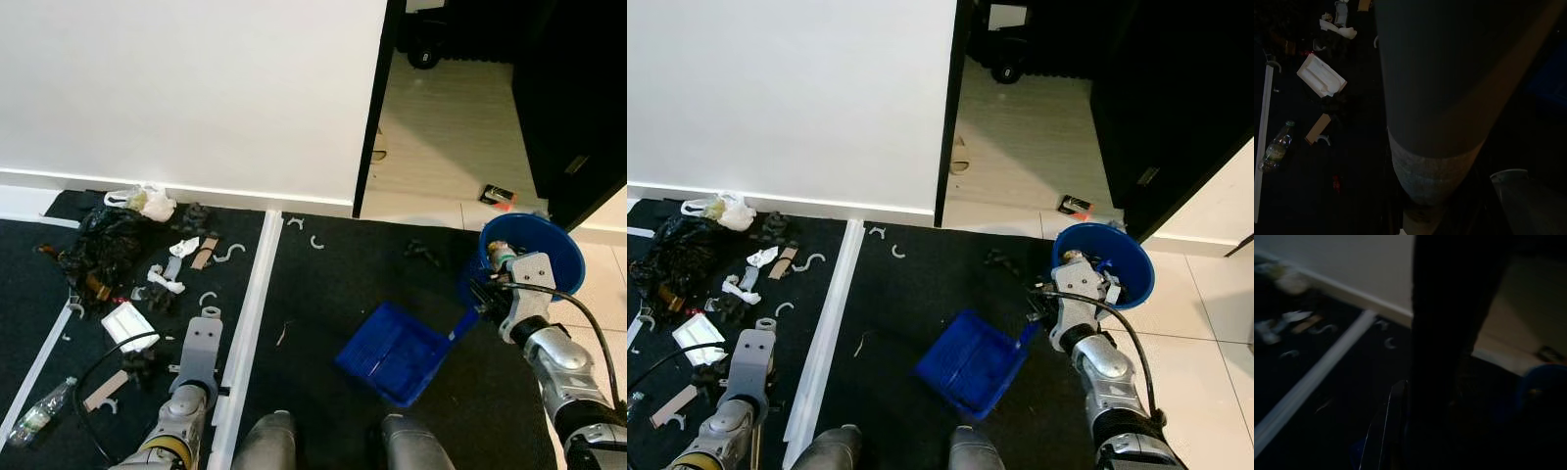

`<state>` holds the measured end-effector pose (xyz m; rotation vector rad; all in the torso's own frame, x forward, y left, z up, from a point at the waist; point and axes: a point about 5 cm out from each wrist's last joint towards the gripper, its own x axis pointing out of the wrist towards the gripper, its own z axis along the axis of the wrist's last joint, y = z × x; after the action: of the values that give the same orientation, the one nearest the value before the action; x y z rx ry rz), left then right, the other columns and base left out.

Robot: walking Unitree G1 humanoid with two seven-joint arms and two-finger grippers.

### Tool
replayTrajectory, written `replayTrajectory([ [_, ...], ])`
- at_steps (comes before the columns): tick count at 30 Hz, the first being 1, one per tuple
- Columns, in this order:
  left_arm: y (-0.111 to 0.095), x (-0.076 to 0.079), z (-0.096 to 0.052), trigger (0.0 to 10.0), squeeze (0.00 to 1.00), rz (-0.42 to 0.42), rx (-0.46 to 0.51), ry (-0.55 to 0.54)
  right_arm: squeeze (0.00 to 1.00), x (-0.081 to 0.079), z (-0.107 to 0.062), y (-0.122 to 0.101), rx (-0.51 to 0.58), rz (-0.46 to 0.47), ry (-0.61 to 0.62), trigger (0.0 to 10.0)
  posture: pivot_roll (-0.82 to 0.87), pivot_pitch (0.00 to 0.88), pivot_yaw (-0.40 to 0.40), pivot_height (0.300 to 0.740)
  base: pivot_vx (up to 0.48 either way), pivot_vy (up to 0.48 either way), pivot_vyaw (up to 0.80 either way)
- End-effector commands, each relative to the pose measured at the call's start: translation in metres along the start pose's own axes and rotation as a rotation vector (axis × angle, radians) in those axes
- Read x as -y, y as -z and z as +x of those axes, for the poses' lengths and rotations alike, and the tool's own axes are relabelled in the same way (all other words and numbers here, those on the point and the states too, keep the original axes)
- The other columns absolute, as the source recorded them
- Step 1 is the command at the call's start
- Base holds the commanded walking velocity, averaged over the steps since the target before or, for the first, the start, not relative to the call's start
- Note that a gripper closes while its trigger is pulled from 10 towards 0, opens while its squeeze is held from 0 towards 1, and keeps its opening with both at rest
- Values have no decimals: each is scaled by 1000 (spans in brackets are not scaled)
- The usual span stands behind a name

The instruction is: Sweep floor

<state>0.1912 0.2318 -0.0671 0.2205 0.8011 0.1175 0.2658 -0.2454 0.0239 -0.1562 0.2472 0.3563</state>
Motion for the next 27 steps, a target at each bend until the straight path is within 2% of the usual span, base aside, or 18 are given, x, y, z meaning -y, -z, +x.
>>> replayTrajectory([
  [1, 1, -8, -1, 10000, 0, -3, 4, -12, 0, -1, 0, -1, 2, -24, -57, 0, 90, 72, -29, 740, 0, 0, 0],
  [4, 1, -8, -1, 10000, 0, -3, 3, -13, 0, -6, 0, -3, 16, -75, -121, 0, 91, 77, -30, 740, 0, 0, 0],
  [5, 1, -8, -1, 10000, 0, -2, 3, -13, 0, -7, 1, -5, 29, -88, -136, 824, 91, 78, -30, 740, 0, 0, 0],
  [7, 1, -8, -1, 10000, 0, -2, 2, -13, 0, -9, 2, -8, 50, -102, -148, 1176, 94, 80, -32, 740, 0, 0, 0],
  [8, 2, -8, -1, 10000, 0, -2, 2, -13, 0, -10, 3, -10, 66, -107, -150, 2510, 94, 80, -32, 740, 0, 0, 0],
  [9, 2, -8, -1, 10000, 0, -2, 2, -13, 0, -10, 3, -10, 66, -107, -150, 2510, 94, 80, -32, 740, 0, 0, 0],
  [10, 2, -8, -1, 10000, 0, -3, 0, -14, 0, -13, 6, -14, 91, -133, -153, 4510, 97, 80, -34, 740, 0, 0, 0],
  [11, 2, -8, -1, 10000, 0, -3, 0, -14, 0, -13, 6, -14, 91, -133, -153, 4510, 97, 80, -34, 740, 0, 0, 0],
  [12, 3, -8, -1, 10000, 0, -4, -1, -14, 0, -14, 7, -16, 104, -137, -156, 7098, 98, 82, -35, 740, 0, 0, 0],
  [13, 3, -8, -1, 10000, 0, -4, -1, -14, 0, -14, 7, -16, 104, -137, -156, 7098, 98, 82, -35, 740, 0, 0, 0],
  [14, 3, -8, -1, 10000, 0, -4, -2, -15, 0, -14, 9, -18, 118, -147, -150, 10000, 99, 82, -36, 740, 0, 0, 0],
  [21, 5, -9, -2, 10000, 0, -3, -6, -19, 0, -20, 11, -23, 178, -160, -162, 10000, 104, 86, -35, 740, 0, 0, 0],
  [27, 5, -9, -2, 10000, 0, -2, -7, -18, 0, -22, 6, -13, 137, -172, -163, 10000, 109, 89, -35, 740, 0, 0, 0],
])
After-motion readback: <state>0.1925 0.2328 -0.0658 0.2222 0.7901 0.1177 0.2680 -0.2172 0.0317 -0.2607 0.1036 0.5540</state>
